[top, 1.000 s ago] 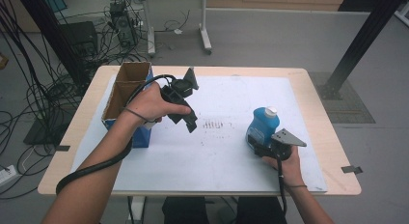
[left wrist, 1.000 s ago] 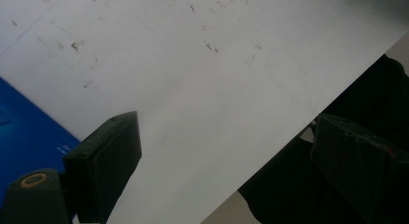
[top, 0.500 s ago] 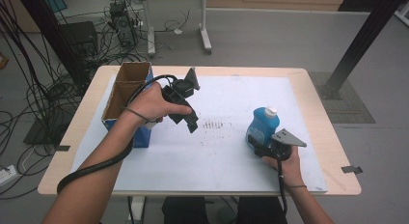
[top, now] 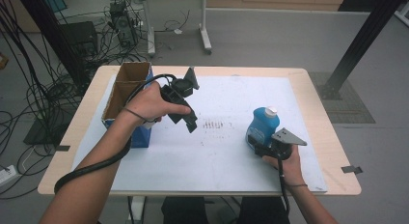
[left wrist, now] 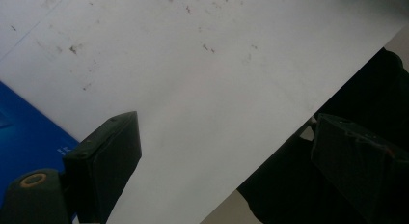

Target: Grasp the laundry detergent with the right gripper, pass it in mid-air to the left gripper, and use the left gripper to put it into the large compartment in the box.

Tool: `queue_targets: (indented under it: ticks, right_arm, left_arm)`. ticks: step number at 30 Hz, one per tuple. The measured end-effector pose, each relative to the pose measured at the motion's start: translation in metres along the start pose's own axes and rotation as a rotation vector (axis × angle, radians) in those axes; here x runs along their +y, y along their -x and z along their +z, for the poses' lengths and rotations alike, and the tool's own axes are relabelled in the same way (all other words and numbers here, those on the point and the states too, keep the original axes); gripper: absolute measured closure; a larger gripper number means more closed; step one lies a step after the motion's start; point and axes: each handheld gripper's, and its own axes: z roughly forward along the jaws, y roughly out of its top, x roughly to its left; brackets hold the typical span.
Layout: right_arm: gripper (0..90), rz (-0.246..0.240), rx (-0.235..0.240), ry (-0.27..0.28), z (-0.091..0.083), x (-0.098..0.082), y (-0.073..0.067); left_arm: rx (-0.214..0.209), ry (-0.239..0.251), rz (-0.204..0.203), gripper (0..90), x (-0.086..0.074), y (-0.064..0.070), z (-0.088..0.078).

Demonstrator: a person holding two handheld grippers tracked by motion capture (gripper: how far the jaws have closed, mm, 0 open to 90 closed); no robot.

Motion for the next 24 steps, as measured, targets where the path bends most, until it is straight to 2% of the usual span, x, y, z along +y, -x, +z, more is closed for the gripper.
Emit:
queue_targets:
  ticks: [6, 12, 15, 18, 19, 20, 24]
  right_arm:
    - [39.7, -0.015, 0.031, -0.022, 0.001, 0.004, 0.004]
    - [39.8, -0.016, 0.095, -0.03, -0.001, 0.019, 0.012]
    - [39.8, -0.014, 0.134, -0.033, -0.004, 0.027, 0.015]
    - [39.7, -0.033, 0.18, -0.043, -0.006, 0.036, 0.017]
    - [39.7, -0.033, 0.18, -0.043, -0.006, 0.036, 0.017]
    - [39.7, -0.026, 0.215, -0.048, -0.007, 0.041, 0.018]
    - [39.7, -0.015, 0.29, -0.059, -0.011, 0.052, 0.021]
  left_arm:
    - [0.0, 0.002, 0.009, 10.7, -0.002, 0.001, -0.003]
    - [0.004, 0.002, 0.021, 10.7, -0.005, 0.001, -0.008]
    - [0.005, 0.005, 0.029, 10.7, -0.005, 0.002, -0.01]
    - [0.008, 0.002, 0.048, 10.7, -0.004, 0.006, -0.013]
    - [0.008, 0.002, 0.048, 10.7, -0.004, 0.006, -0.013]
    - [0.009, 0.002, 0.063, 10.7, -0.003, 0.008, -0.015]
    - [0.011, -0.001, 0.101, 10.7, -0.002, 0.016, -0.021]
